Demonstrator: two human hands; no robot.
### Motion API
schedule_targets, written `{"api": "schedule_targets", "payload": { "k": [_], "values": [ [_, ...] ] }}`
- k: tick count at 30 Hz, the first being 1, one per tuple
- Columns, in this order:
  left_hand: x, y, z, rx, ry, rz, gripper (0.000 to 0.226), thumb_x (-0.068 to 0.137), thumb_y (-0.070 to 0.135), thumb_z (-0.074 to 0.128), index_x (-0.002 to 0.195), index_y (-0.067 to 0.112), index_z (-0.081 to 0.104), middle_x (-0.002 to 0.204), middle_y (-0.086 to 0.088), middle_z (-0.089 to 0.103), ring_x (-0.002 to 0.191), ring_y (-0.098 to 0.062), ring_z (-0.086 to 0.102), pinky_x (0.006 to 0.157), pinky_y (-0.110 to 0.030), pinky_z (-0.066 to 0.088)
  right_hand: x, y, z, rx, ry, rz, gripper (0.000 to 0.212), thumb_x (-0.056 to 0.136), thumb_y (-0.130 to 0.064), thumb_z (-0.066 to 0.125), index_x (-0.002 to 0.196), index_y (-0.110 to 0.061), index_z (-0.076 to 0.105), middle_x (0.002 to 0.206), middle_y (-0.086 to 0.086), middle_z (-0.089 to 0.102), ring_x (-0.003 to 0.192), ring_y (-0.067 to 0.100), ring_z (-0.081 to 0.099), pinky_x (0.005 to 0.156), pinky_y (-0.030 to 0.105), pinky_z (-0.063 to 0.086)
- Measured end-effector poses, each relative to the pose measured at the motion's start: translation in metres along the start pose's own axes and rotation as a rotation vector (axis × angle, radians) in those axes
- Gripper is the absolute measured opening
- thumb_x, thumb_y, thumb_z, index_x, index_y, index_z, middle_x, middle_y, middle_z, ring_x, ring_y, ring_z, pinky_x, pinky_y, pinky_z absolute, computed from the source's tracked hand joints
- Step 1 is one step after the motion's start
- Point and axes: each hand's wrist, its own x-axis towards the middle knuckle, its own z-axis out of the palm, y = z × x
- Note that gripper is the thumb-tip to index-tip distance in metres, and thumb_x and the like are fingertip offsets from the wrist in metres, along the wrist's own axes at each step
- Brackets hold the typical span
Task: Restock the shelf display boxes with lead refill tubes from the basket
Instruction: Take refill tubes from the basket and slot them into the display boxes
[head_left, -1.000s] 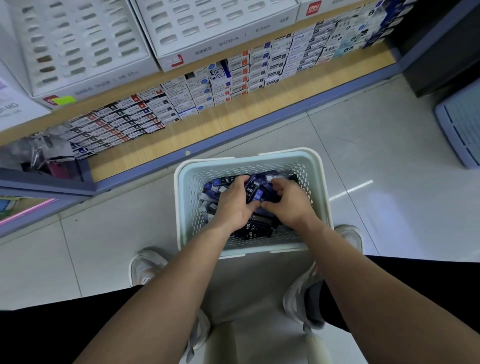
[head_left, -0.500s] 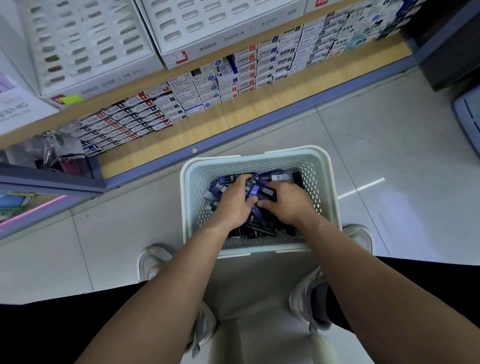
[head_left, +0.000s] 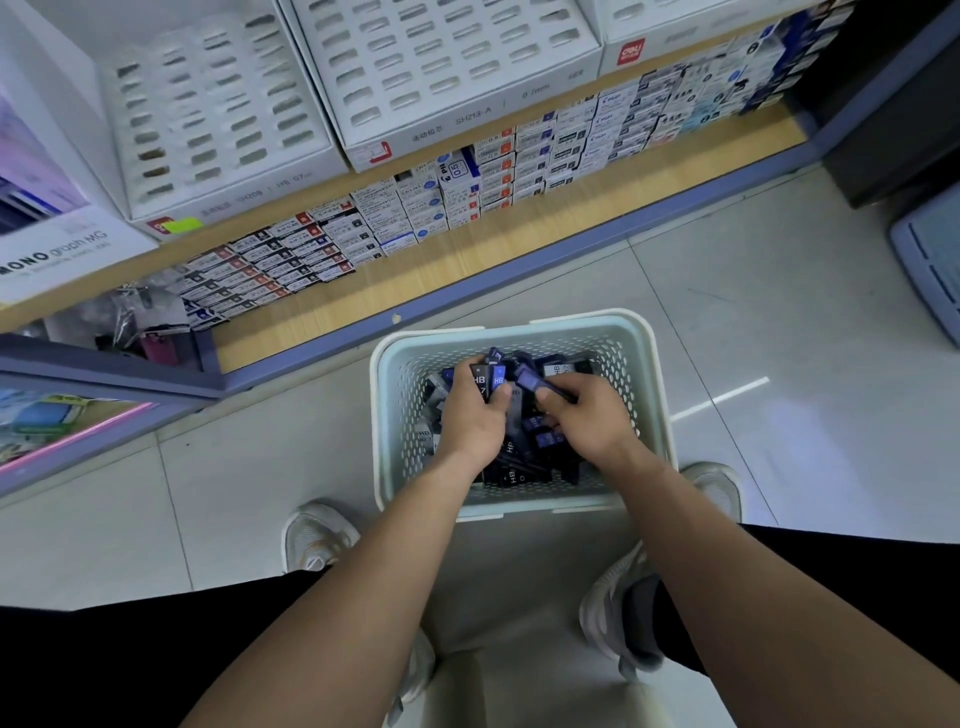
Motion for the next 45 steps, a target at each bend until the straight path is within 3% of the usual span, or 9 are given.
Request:
{"api": "schedule_targets", "payload": {
  "k": [6,10,13,21,24,27,31,35,45],
  "values": [
    [-0.007,-0.003,0.009,-0.220,-0.044,-0.115,0.031,0.099,0.030,0.061,0.124,0.015,0.051,0.114,-0.004,0.067,0.108,-0.024,0.064,0.097,-0.040,0.051,-0.003,-0.003,0.010,0.167,0.033,0.072,0.022,0.094,-0.020,0.068,0.113,-0.011,0.067,0.104,0.006,0.072,0.092,0.016,0.067,0.080,0.033,0.055],
    [-0.005,-0.002,0.012,-0.313,-0.069,-0.100,0.030,0.095,0.030,0.067,0.117,0.014,0.055,0.108,-0.004,0.070,0.105,-0.020,0.067,0.095,-0.036,0.052,-0.007,-0.008,0.019,0.298,-0.009,0.091,0.006,0.094,-0.011,0.067,0.099,-0.009,0.064,0.083,0.002,0.070,0.068,0.008,0.067,0.067,0.029,0.057],
    [0.000,-0.002,0.002,-0.267,-0.059,-0.092,0.027,0.093,0.028,0.070,0.114,0.014,0.059,0.106,-0.003,0.071,0.102,-0.021,0.067,0.091,-0.035,0.053,-0.006,-0.007,0.016,0.334,-0.106,0.068,0.010,0.091,-0.006,0.070,0.100,-0.010,0.072,0.083,-0.001,0.070,0.075,0.009,0.067,0.073,0.029,0.059],
    [0.009,-0.004,-0.026,0.024,-0.050,0.001,0.037,0.093,0.025,0.069,0.123,0.018,0.048,0.097,0.010,0.062,0.092,-0.012,0.061,0.082,-0.026,0.042,0.030,-0.007,0.013,-0.333,-0.036,0.048,0.029,0.091,-0.034,0.070,0.111,-0.012,0.069,0.093,-0.001,0.075,0.083,0.010,0.066,0.078,0.022,0.047],
    [0.009,-0.006,-0.026,0.059,-0.035,0.008,0.042,0.093,0.022,0.070,0.129,0.016,0.048,0.103,0.006,0.063,0.096,-0.015,0.063,0.087,-0.028,0.045,0.032,-0.005,0.030,-0.450,-0.061,0.110,0.061,0.077,-0.046,0.082,0.125,-0.014,0.062,0.103,0.003,0.073,0.094,0.019,0.068,0.086,0.033,0.054],
    [0.008,-0.010,-0.030,0.063,-0.036,-0.003,0.039,0.095,0.022,0.067,0.127,0.017,0.047,0.103,0.005,0.064,0.096,-0.016,0.063,0.086,-0.030,0.047,0.033,-0.003,0.034,-0.472,-0.058,0.084,0.062,0.077,-0.046,0.082,0.129,-0.019,0.061,0.113,-0.001,0.071,0.102,0.020,0.066,0.084,0.031,0.051],
    [0.007,-0.006,-0.035,0.063,-0.068,-0.017,0.030,0.096,0.025,0.065,0.122,0.019,0.049,0.110,0.003,0.065,0.100,-0.017,0.063,0.084,-0.030,0.045,0.029,0.000,0.027,-0.386,-0.087,-0.014,0.023,0.083,-0.036,0.079,0.100,-0.021,0.072,0.089,-0.003,0.073,0.083,0.018,0.066,0.072,0.029,0.047],
    [-0.005,0.012,-0.044,0.023,-0.094,-0.004,0.032,0.094,0.027,0.068,0.121,0.017,0.053,0.107,0.001,0.068,0.097,-0.017,0.065,0.080,-0.029,0.050,0.015,-0.015,0.013,-0.214,-0.094,-0.022,0.020,0.089,-0.038,0.073,0.080,-0.020,0.068,0.066,-0.002,0.070,0.057,0.012,0.064,0.058,0.026,0.048],
    [-0.076,0.115,-0.114,0.013,-0.090,0.243,0.022,0.093,0.031,0.070,0.106,0.025,0.054,0.097,0.004,0.066,0.088,-0.017,0.067,0.078,-0.031,0.054,-0.061,-0.149,-0.043,0.314,-0.218,-0.176,0.012,0.101,-0.009,0.057,0.112,-0.007,0.059,0.088,0.012,0.076,0.073,0.026,0.073,0.067,0.036,0.060]
  ]
}}
